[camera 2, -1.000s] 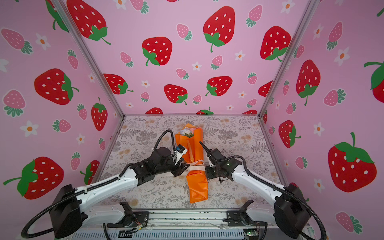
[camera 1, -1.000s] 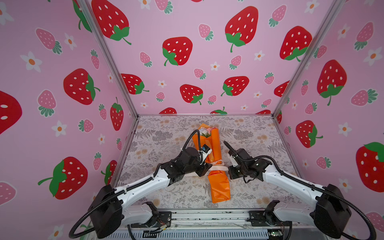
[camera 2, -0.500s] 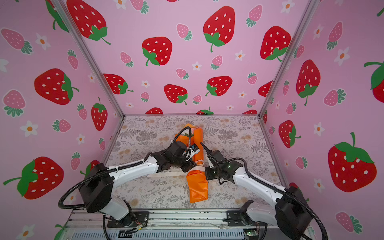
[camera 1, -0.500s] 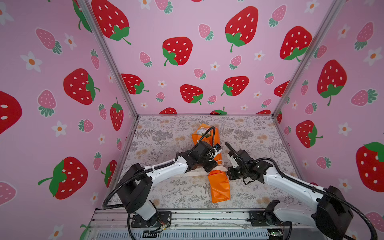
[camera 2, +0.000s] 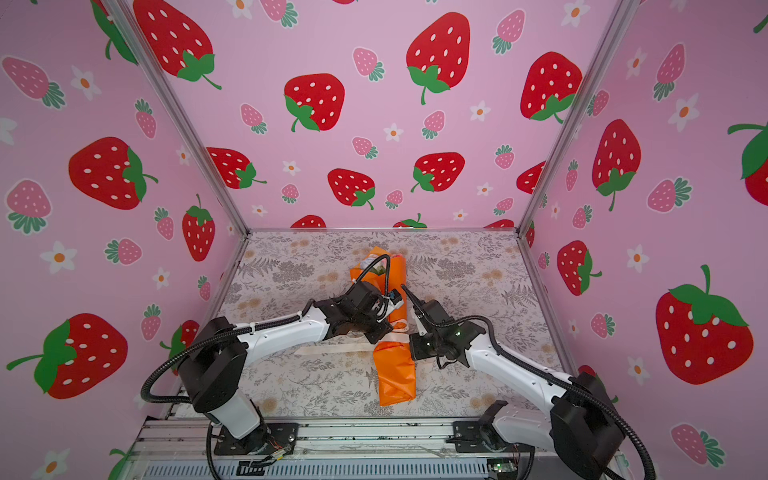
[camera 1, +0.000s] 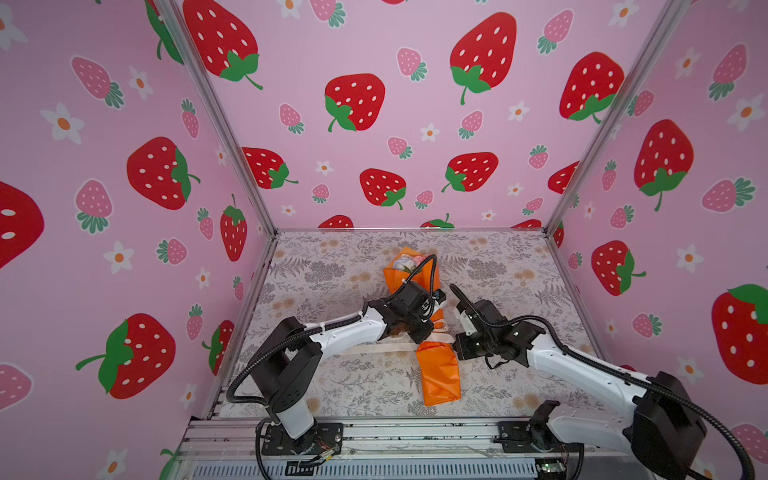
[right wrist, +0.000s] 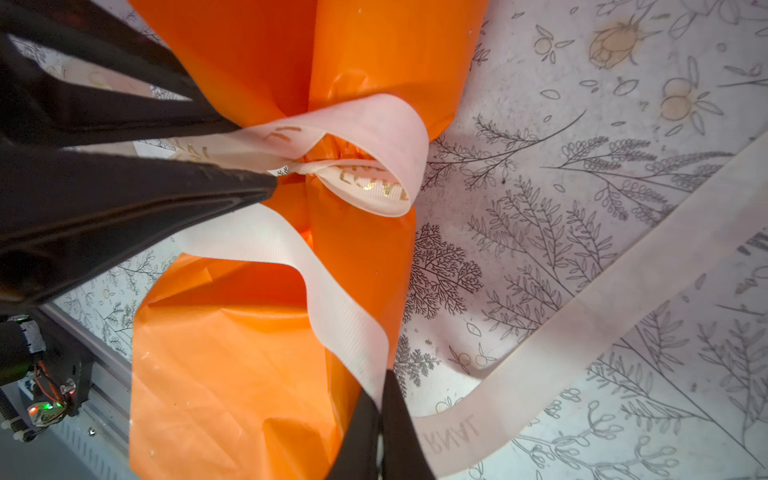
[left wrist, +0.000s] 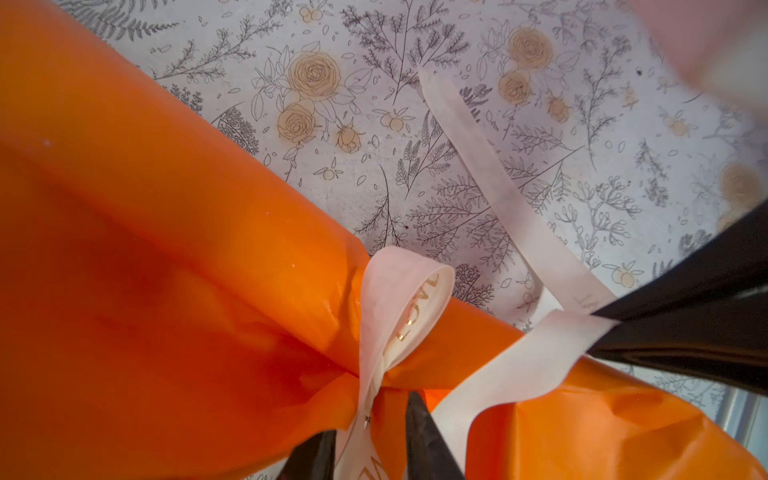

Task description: Tie the bouquet of fake flowers

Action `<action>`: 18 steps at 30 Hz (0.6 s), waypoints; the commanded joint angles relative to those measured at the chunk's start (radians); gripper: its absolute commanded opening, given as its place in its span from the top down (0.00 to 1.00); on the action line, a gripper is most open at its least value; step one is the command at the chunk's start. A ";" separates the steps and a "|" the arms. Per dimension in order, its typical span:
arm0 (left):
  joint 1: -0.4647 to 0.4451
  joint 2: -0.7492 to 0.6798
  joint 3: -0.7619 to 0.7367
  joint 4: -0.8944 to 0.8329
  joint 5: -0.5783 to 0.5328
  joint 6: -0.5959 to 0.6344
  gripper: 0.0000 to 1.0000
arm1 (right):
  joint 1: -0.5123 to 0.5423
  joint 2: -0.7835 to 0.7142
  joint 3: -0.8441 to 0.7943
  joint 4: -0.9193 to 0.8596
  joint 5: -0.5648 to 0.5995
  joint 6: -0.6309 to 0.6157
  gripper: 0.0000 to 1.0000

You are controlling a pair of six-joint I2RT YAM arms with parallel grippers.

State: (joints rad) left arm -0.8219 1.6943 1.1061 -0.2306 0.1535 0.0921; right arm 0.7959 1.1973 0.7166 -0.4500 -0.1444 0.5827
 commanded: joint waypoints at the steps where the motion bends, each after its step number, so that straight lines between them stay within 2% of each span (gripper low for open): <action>1: -0.006 0.012 0.044 -0.025 -0.009 0.026 0.76 | -0.005 -0.016 -0.006 0.002 -0.005 0.011 0.92; 7: -0.007 0.005 0.046 -0.020 -0.011 0.024 0.93 | -0.004 -0.012 -0.008 0.004 -0.008 0.014 0.92; 11: -0.008 -0.007 0.039 -0.022 -0.009 0.021 0.93 | -0.005 -0.012 -0.014 0.004 -0.007 0.017 0.92; 13: -0.008 -0.020 0.036 -0.026 -0.009 0.020 0.98 | -0.005 -0.012 -0.015 0.005 -0.006 0.020 0.92; 18: -0.009 -0.068 0.008 -0.021 -0.007 0.005 0.98 | -0.005 -0.016 -0.016 0.014 -0.012 0.026 0.91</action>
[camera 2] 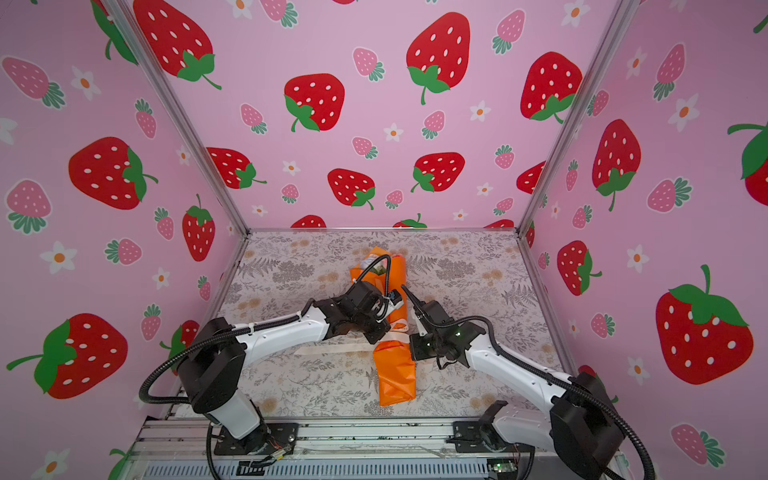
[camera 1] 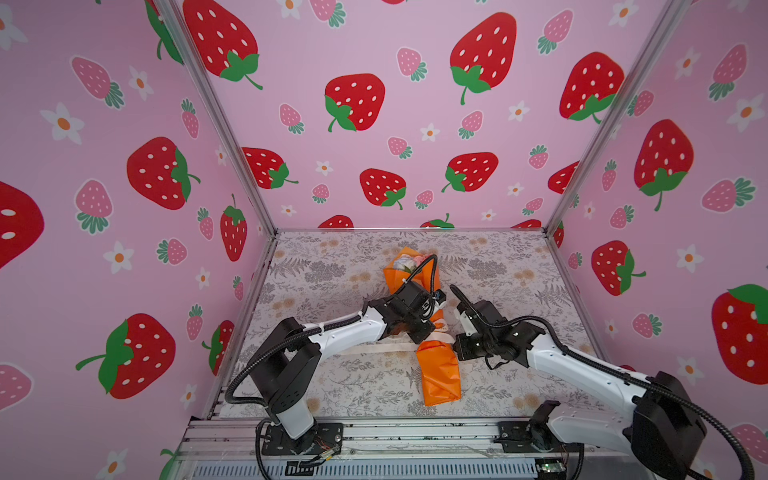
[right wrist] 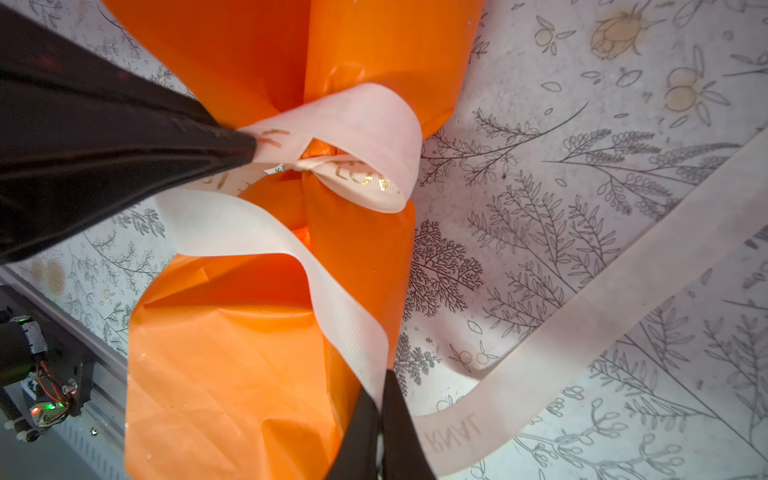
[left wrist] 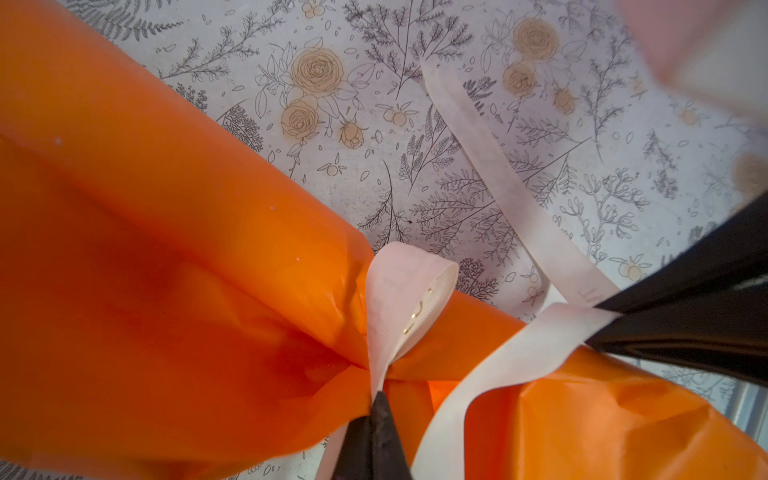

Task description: Tie the bouquet of fake flowers

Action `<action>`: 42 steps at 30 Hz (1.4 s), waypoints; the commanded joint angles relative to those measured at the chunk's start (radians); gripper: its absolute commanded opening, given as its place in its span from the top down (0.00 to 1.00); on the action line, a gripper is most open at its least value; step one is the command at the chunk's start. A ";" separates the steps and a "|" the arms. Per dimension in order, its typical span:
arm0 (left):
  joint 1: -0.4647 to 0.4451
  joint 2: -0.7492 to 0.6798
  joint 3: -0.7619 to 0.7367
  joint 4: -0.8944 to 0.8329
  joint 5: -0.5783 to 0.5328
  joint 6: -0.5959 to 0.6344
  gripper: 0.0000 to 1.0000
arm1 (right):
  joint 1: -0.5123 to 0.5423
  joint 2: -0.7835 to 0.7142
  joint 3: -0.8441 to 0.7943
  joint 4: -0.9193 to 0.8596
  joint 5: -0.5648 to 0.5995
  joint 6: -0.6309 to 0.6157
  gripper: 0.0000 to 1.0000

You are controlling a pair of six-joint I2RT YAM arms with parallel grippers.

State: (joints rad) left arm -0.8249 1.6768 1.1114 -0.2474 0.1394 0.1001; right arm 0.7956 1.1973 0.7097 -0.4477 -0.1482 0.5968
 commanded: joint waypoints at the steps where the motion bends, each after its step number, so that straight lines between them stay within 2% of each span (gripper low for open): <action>1: -0.007 -0.060 -0.006 0.001 0.011 -0.005 0.98 | -0.006 -0.015 -0.010 0.013 -0.012 0.014 0.92; 10: -0.009 -0.076 -0.019 -0.004 0.031 -0.020 0.97 | -0.008 -0.016 -0.003 0.055 -0.057 0.041 0.92; 18: -0.009 -0.115 -0.050 0.021 0.083 -0.057 0.97 | -0.061 0.013 -0.052 0.245 -0.214 0.146 0.92; 24: -0.009 -0.150 -0.085 0.057 0.105 -0.095 0.97 | -0.090 0.066 -0.044 0.323 -0.281 0.165 0.93; 27: -0.009 -0.161 -0.097 0.078 0.113 -0.108 0.97 | -0.096 0.118 -0.028 0.309 -0.320 0.152 0.92; 35: -0.009 -0.185 -0.114 0.050 0.134 -0.105 0.98 | -0.136 0.137 -0.064 0.440 -0.323 0.251 0.92; 42: -0.016 -0.191 -0.145 0.057 0.226 -0.102 0.98 | -0.165 0.118 -0.131 0.579 -0.345 0.323 0.92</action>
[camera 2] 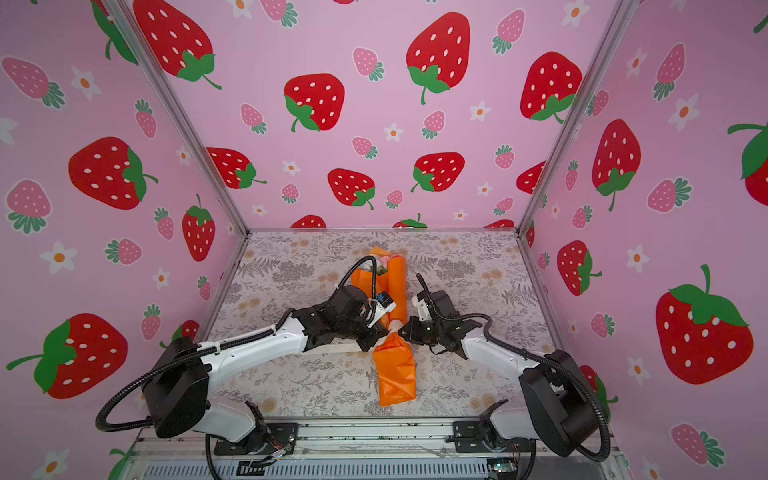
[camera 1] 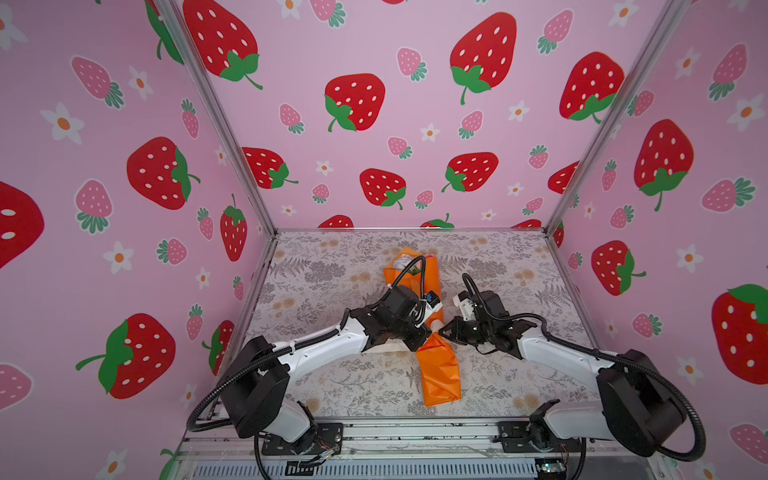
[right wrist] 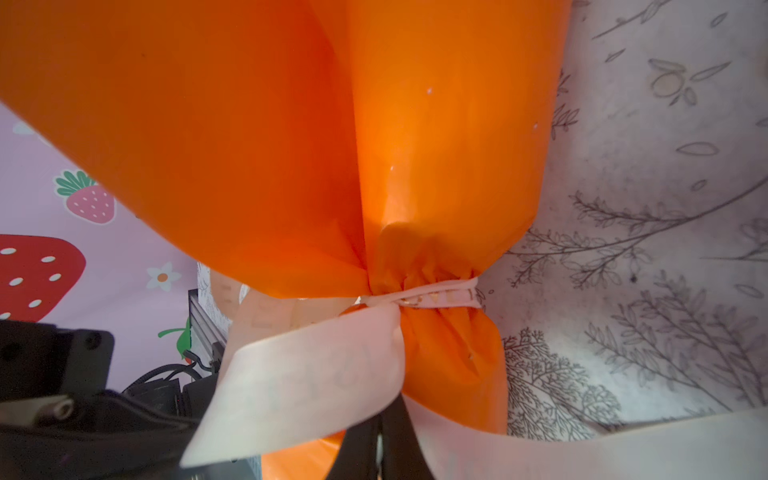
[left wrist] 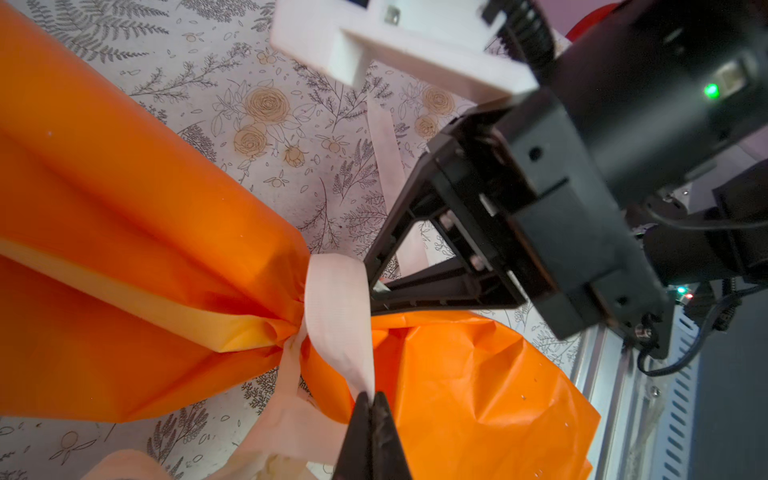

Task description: Tie the bouquet of fake flowers

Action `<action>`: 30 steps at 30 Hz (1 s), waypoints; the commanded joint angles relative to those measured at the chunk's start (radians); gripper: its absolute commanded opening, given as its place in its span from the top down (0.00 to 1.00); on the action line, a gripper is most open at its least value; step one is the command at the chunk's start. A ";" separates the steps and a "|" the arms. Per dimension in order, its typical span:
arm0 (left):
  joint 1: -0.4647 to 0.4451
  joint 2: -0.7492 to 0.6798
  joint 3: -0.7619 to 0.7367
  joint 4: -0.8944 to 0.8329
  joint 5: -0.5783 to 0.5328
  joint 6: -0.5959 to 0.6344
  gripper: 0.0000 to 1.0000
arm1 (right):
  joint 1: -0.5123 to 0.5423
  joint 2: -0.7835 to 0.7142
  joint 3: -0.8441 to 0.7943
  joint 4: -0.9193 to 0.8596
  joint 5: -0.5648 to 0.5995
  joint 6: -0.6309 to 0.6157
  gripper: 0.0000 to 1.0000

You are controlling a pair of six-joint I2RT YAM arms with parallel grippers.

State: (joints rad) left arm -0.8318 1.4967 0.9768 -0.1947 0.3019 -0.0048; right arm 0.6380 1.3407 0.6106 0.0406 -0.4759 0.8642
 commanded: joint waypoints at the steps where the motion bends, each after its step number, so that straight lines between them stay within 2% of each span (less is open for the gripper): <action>1: -0.009 -0.006 -0.009 0.007 0.071 -0.004 0.98 | -0.008 -0.025 -0.044 0.128 -0.041 0.063 0.92; 4: -0.012 0.007 -0.006 0.015 0.087 -0.023 0.97 | -0.008 -0.018 -0.067 0.202 -0.092 0.089 0.91; 6: -0.014 0.014 -0.005 0.017 0.058 -0.040 0.97 | -0.007 -0.015 -0.080 0.246 -0.136 0.089 0.90; 9: -0.015 0.016 -0.003 0.013 0.031 -0.050 0.97 | -0.007 -0.014 -0.077 0.219 -0.162 0.064 0.86; 12: -0.014 0.019 0.003 -0.006 0.010 -0.052 0.97 | -0.008 -0.036 -0.077 0.158 -0.138 0.047 0.81; 15: -0.014 0.016 -0.001 -0.013 0.006 -0.055 0.97 | -0.008 -0.067 -0.047 -0.013 -0.038 0.001 0.69; 19: -0.015 0.011 -0.013 0.001 0.009 -0.067 0.97 | -0.009 -0.119 -0.033 -0.118 -0.007 -0.022 0.59; 23: -0.015 0.009 -0.015 0.003 0.004 -0.068 0.97 | -0.010 -0.180 -0.019 -0.194 0.051 0.003 0.50; 27: -0.015 0.008 -0.015 0.005 -0.003 -0.067 0.97 | -0.009 -0.217 0.002 -0.189 0.047 0.066 0.49; 30: -0.016 0.007 -0.021 0.013 -0.004 -0.069 0.97 | -0.009 -0.229 -0.013 -0.104 0.013 0.173 0.49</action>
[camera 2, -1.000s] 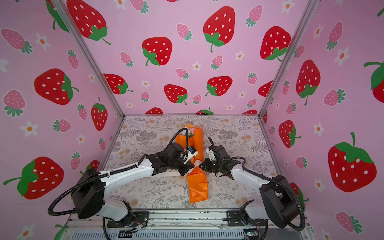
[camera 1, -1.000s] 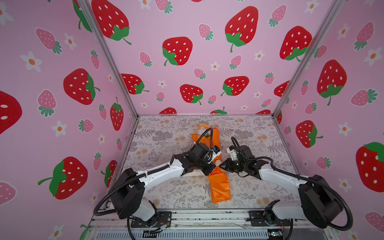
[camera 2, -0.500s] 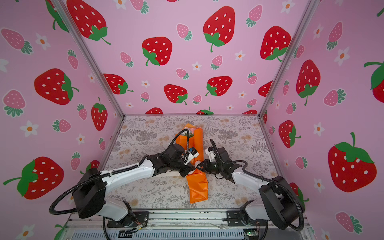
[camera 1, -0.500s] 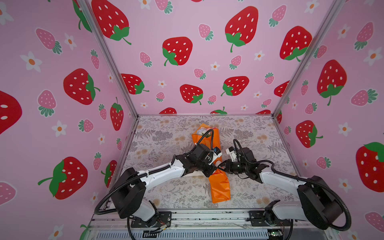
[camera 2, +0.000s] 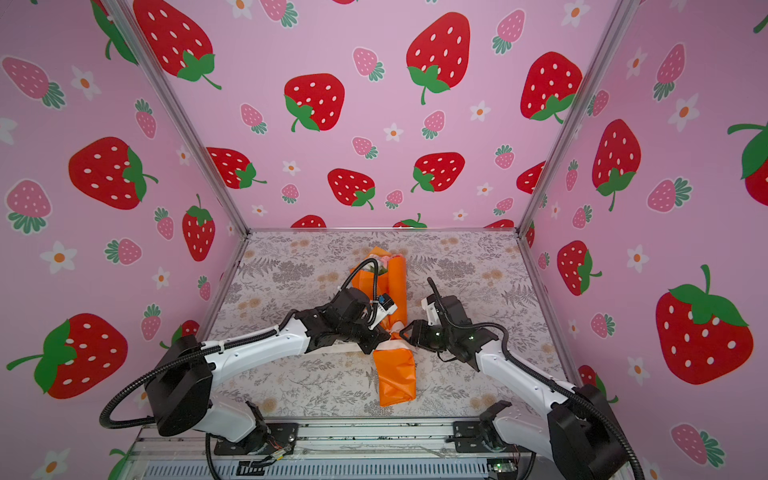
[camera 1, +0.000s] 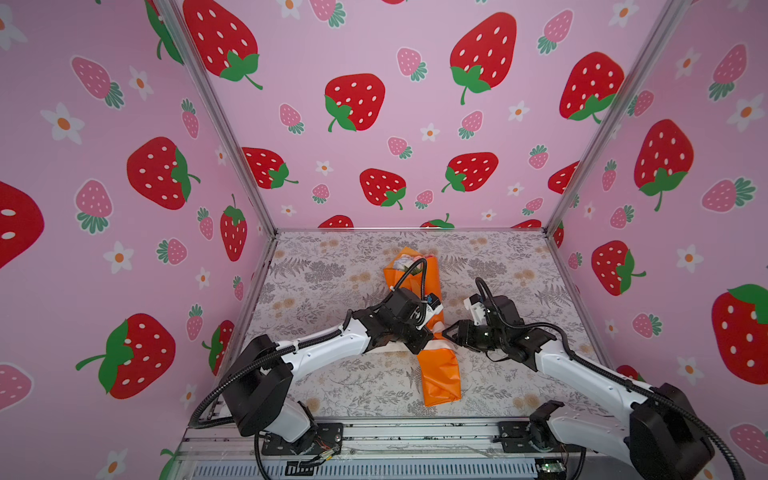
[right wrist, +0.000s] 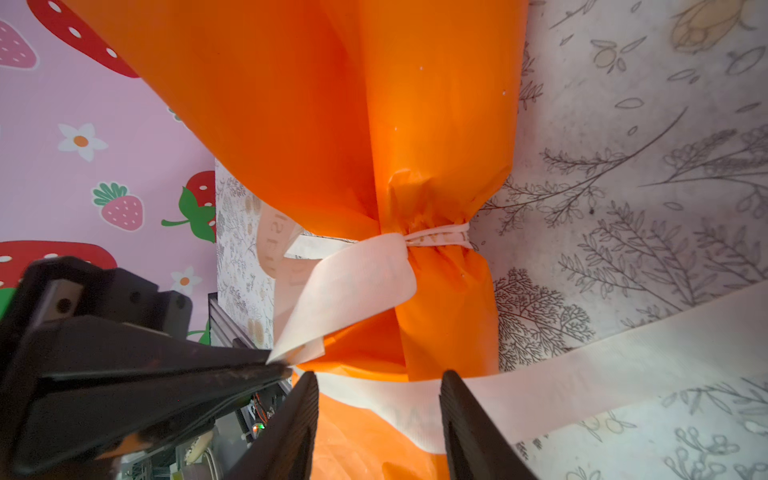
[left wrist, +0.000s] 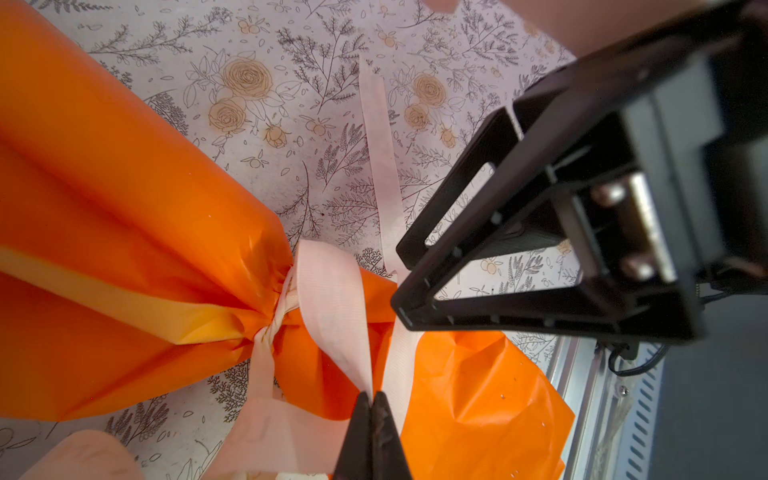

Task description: Tie the bouquet of fake flowers

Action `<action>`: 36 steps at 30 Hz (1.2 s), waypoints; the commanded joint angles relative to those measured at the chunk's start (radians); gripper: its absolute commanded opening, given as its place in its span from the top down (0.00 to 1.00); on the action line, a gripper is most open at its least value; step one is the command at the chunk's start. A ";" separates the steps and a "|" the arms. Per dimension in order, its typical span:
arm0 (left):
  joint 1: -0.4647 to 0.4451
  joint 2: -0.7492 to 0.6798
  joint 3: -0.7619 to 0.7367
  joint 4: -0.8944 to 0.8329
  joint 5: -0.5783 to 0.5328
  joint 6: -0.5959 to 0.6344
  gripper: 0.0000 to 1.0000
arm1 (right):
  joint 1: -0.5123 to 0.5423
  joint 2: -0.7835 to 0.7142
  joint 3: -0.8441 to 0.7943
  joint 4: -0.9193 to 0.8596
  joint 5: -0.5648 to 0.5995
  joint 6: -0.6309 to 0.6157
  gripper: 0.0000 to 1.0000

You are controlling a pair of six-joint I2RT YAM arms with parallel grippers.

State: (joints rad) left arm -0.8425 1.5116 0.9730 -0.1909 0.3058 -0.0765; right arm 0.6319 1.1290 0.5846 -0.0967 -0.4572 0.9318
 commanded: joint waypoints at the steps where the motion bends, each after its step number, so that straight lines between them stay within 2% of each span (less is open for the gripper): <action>1: -0.007 -0.010 -0.019 0.011 -0.009 0.003 0.97 | -0.003 -0.020 0.002 0.078 -0.024 0.152 0.49; 6: -0.012 -0.019 -0.032 0.028 -0.026 0.007 0.97 | 0.010 -0.054 -0.083 0.277 -0.036 0.385 0.49; 7: -0.015 -0.022 -0.037 0.034 -0.030 0.009 0.97 | 0.012 -0.052 -0.087 0.284 -0.023 0.404 0.45; 14: -0.022 -0.028 -0.042 0.035 -0.034 0.021 0.97 | 0.025 0.048 -0.088 0.379 -0.029 0.480 0.44; 22: -0.024 -0.050 -0.053 0.054 -0.033 0.024 0.97 | 0.040 0.102 -0.091 0.401 0.006 0.483 0.46; 26: -0.026 -0.053 -0.060 0.056 -0.028 0.034 0.96 | 0.040 0.143 -0.083 0.431 -0.039 0.468 0.58; 29: -0.026 -0.053 -0.054 0.041 -0.023 0.051 0.95 | 0.039 0.146 -0.092 0.452 -0.040 0.450 0.83; 33: -0.026 -0.058 -0.047 0.012 -0.025 0.083 0.79 | 0.040 0.127 -0.083 0.424 -0.024 0.412 0.98; 36: -0.026 -0.064 -0.047 -0.002 -0.015 0.130 0.68 | 0.039 0.101 -0.094 0.418 -0.015 0.407 1.00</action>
State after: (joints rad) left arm -0.8650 1.4773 0.9237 -0.1650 0.2729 -0.0055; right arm 0.6659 1.2671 0.4980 0.3126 -0.4870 1.3518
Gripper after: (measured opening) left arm 0.306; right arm 0.053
